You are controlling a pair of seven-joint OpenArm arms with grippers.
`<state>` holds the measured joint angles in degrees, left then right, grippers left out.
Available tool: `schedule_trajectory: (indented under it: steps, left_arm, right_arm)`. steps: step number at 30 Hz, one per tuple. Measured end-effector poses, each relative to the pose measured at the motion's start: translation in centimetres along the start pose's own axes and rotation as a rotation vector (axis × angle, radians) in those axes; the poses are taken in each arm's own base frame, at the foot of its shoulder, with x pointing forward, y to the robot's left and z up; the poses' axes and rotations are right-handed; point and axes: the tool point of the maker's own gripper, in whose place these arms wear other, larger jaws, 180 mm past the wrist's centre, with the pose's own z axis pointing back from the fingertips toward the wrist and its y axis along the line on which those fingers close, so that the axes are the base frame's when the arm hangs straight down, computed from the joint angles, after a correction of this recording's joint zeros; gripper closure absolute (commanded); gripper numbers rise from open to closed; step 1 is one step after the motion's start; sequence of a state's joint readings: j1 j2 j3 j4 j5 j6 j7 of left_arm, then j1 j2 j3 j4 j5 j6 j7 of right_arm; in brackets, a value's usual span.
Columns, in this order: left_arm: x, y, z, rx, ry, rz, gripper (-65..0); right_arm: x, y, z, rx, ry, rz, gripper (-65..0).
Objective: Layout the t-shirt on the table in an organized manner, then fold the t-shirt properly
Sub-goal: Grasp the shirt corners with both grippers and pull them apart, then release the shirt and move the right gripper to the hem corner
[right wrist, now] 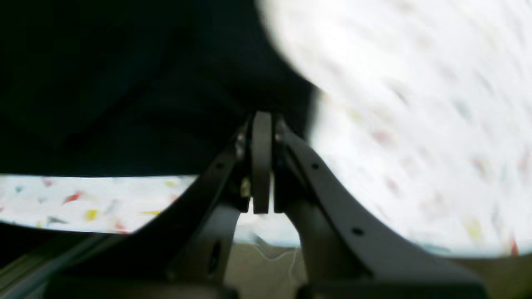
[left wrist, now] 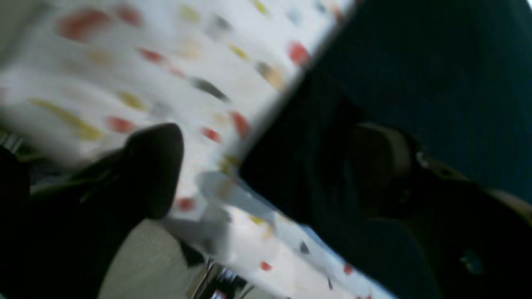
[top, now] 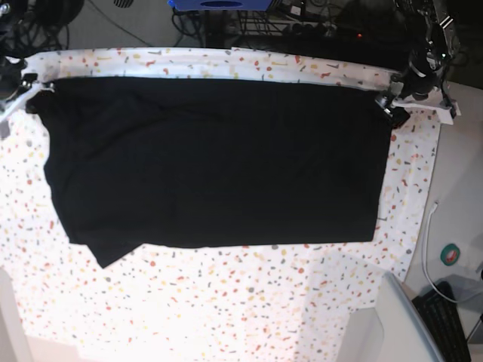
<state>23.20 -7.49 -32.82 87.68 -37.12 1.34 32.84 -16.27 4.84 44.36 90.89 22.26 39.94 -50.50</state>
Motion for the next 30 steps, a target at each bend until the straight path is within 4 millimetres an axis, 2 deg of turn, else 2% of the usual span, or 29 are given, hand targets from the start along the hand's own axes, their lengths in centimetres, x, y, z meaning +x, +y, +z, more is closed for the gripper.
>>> schedule_trajectory:
  steps: [2, 3, 4, 5, 8, 9, 10, 13, 15, 18, 21, 26, 28, 30]
  left_arm:
    - [1.7, 0.5, 0.9, 0.014, -0.057, 0.029, -61.4]
    - [2.7, 0.7, 1.5, 0.019, -0.092, 0.038, -59.9]
    - [3.6, 0.5, 2.1, 0.018, -0.121, 0.032, -54.6]
    - [4.4, -0.2, 2.8, -0.002, -0.146, 0.007, -45.3]
    - [4.5, -3.3, 3.4, -0.082, -0.153, -0.072, -2.6]
    - [4.0, -4.2, 3.1, -0.105, -0.136, -0.080, 0.0]
    - [3.4, -5.1, 2.7, -0.126, -0.112, -0.085, 0.0]
    - [2.6, -6.8, 0.5, -0.150, -0.072, -0.128, 0.0]
    - [1.6, -7.4, -1.5, -0.123, -0.037, -0.215, 0.0]
    - [-1.3, -8.6, -3.7, -0.097, 0.039, -0.338, 0.0]
    - [-3.2, -10.6, -4.0, -0.122, 0.067, -0.417, 0.0]
    - [-4.4, -9.8, -3.8, -0.090, 0.084, -0.506, 0.0]
    - [-5.5, -9.6, -3.5, -0.089, 0.103, -0.516, 0.0]
    - [-5.9, -9.7, -3.4, -0.094, 0.095, -0.512, 0.0]
  right_arm:
    - [0.4, 1.5, -0.6, 0.035, 0.004, 0.042, 0.0]
    - [0.0, 1.6, -0.9, 0.020, 0.036, 0.076, 0.0]
    - [-0.5, 1.4, -1.1, -0.008, 0.082, 0.117, 0.0]
    - [-1.0, 1.1, -1.4, -0.044, 0.123, 0.140, 0.0]
    - [-0.1, 1.1, -2.2, -0.115, 0.146, 0.221, 0.0]
    - [0.4, 1.6, -2.6, -0.114, 0.123, 0.239, 0.0]
    - [1.0, 2.1, -2.9, -0.109, 0.091, 0.245, 0.0]
    - [0.7, 2.5, -3.8, -0.119, 0.106, 0.259, 0.0]
    - [-0.3, 1.8, -4.6, -0.133, 0.162, 0.255, 0.0]
    - [-1.8, 1.7, -5.4, -0.115, 0.197, 0.233, 0.0]
    - [-2.5, 1.5, -5.3, -0.112, 0.192, 0.222, 0.0]
    - [-4.0, 0.2, -4.9, -0.117, 0.153, 0.153, 0.0]
    - [-4.2, -0.3, -4.8, -0.110, 0.156, 0.148, 0.0]
    - [-4.2, -0.7, -4.7, -0.110, 0.155, 0.149, 0.0]
